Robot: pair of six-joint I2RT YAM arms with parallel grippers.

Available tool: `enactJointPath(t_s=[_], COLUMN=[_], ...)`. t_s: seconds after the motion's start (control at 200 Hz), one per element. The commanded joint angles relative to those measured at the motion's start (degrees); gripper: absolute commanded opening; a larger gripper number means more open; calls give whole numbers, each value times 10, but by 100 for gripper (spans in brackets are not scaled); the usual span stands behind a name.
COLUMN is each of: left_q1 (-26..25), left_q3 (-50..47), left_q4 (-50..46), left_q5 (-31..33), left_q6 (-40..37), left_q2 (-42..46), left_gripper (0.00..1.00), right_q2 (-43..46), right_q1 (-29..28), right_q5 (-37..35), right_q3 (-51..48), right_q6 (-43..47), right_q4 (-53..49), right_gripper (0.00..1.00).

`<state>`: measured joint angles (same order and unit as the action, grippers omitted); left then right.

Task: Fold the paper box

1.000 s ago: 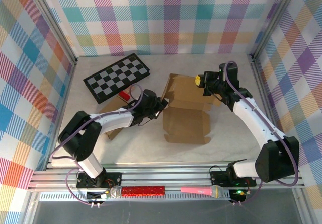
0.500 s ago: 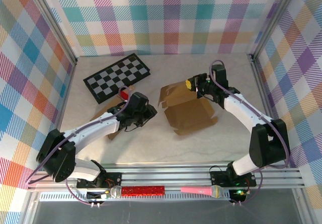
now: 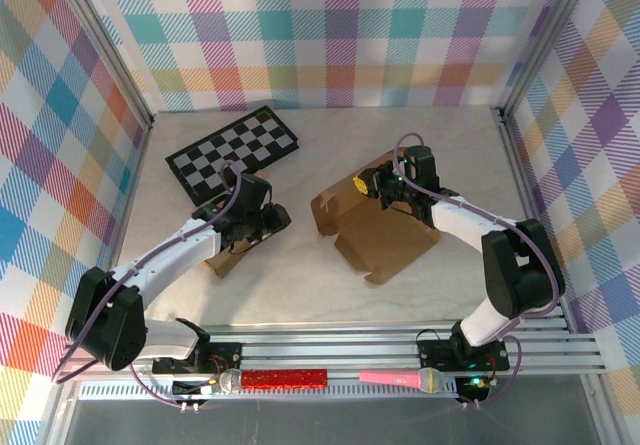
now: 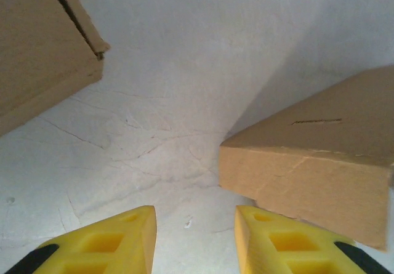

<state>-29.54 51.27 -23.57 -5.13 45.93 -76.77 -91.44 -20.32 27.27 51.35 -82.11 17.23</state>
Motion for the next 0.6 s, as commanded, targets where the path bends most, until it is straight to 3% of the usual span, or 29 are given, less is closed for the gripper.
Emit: enactJointPath(t_s=[0.0,0.225,0.595], left_q1=[1,-15,-66], left_q3=[5,3,24], left_q4=[23,82,148], left_q5=[-26,-34,-15], left_q6=[-68,-120,-272], left_q2=[-21,-70,-132], left_gripper=[37,39,46], right_q2=[-9,-2,9], right_q1=[0,1,4], right_q5=[28,37,64], right_q3=[-23,-35,-43], right_q6=[21,27,32], right_q4=[46,48,61], right_gripper=[0,0,0])
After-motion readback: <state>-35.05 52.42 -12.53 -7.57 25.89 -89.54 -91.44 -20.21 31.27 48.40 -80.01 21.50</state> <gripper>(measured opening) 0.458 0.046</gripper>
